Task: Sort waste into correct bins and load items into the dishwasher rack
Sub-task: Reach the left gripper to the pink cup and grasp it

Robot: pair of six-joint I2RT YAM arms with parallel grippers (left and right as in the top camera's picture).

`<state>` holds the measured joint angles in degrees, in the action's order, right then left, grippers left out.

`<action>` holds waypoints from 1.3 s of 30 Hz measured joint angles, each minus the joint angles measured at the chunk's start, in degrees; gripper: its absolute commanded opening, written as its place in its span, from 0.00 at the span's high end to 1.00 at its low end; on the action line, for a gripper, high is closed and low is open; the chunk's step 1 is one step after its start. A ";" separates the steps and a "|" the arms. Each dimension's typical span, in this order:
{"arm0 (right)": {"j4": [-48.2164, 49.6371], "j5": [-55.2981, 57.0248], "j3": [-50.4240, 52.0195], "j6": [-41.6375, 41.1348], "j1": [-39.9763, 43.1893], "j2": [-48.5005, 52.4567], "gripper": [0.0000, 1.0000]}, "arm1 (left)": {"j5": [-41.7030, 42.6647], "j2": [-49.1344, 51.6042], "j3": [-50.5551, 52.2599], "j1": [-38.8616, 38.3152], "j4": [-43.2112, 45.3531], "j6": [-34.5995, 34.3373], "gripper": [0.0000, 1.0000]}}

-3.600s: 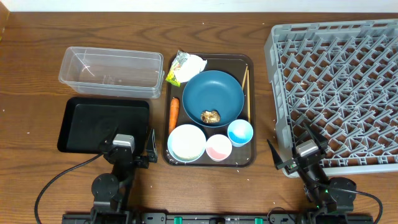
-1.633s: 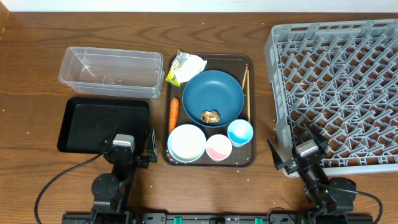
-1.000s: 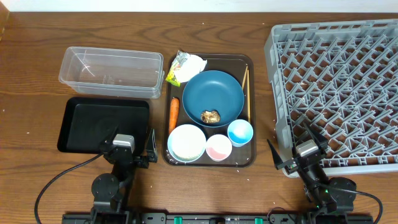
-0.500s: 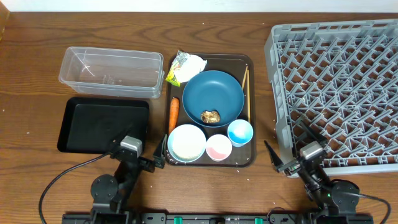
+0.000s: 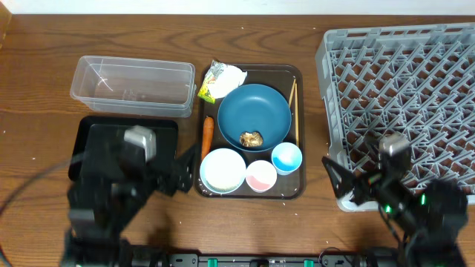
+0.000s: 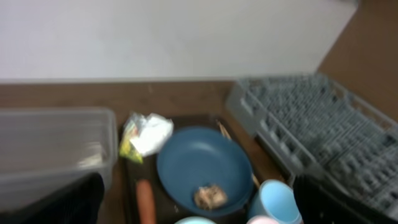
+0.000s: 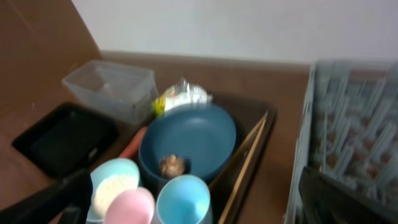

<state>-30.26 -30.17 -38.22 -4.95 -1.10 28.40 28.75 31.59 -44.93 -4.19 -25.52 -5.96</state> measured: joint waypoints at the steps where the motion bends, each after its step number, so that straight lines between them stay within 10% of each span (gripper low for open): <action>1: -3.52 -0.07 -3.50 0.04 0.00 4.20 0.01 | 0.98 4.09 -3.87 0.00 -2.62 -0.11 0.02; 8: -15.56 0.07 -20.72 2.91 0.02 25.90 0.01 | 5.66 26.47 -23.74 -1.64 -13.68 -0.44 0.02; 20: -17.14 -1.62 -22.49 1.46 0.00 35.78 0.01 | 12.76 44.72 -25.09 -5.35 -14.62 -5.84 0.02; 32: -17.29 0.33 -22.60 -0.20 0.00 35.78 0.01 | -10.95 46.90 -25.14 -23.47 -25.44 -6.93 0.01; 39: -17.70 8.46 -22.60 -7.45 0.00 35.78 0.01 | -17.14 46.95 -22.80 -29.33 -26.32 -9.92 0.30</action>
<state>-47.97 -21.71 -60.82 -12.40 -1.10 64.18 11.62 78.54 -67.72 -33.52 -51.83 -15.88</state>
